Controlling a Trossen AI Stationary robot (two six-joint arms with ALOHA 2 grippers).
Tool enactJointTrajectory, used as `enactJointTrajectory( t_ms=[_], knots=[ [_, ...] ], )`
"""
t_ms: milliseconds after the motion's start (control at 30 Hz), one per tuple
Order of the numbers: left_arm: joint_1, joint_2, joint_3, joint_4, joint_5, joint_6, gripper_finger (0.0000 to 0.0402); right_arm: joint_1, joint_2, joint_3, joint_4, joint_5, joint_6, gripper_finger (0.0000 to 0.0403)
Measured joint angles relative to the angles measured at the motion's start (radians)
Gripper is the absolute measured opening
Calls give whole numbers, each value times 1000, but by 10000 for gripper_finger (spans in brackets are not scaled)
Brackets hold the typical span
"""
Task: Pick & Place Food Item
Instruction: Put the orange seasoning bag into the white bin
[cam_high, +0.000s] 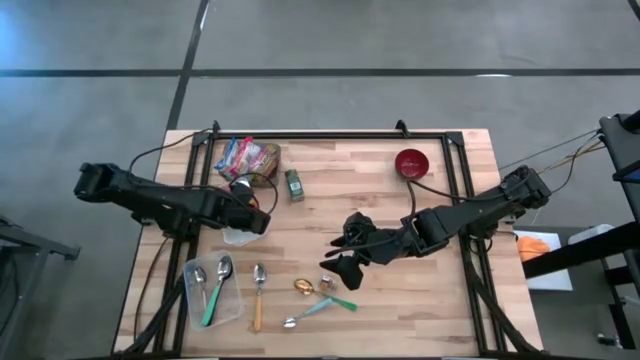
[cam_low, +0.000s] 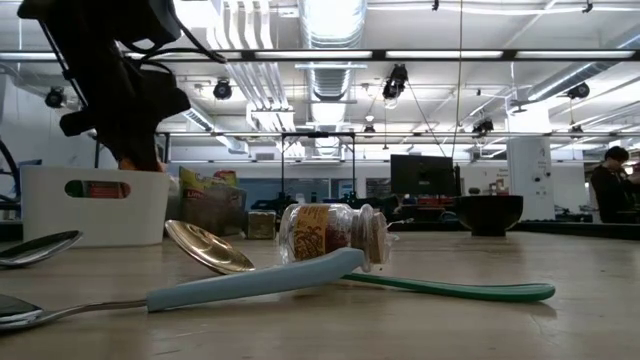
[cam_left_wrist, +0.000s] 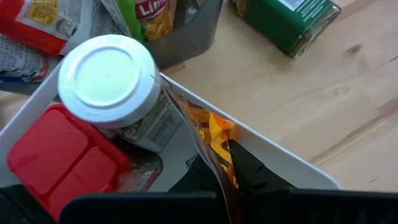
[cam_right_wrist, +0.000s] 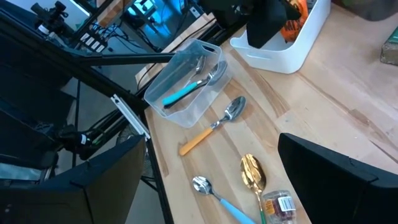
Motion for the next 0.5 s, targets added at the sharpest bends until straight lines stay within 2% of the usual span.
enactJointTrajectory(
  t_ms=[267,500],
  knots=[
    [0,12,-10,25,-1,2,0,0,0,0,0,0,10,363],
    [0,14,-50,38,25,-70,0,0,0,0,0,0,8,363]
  ],
)
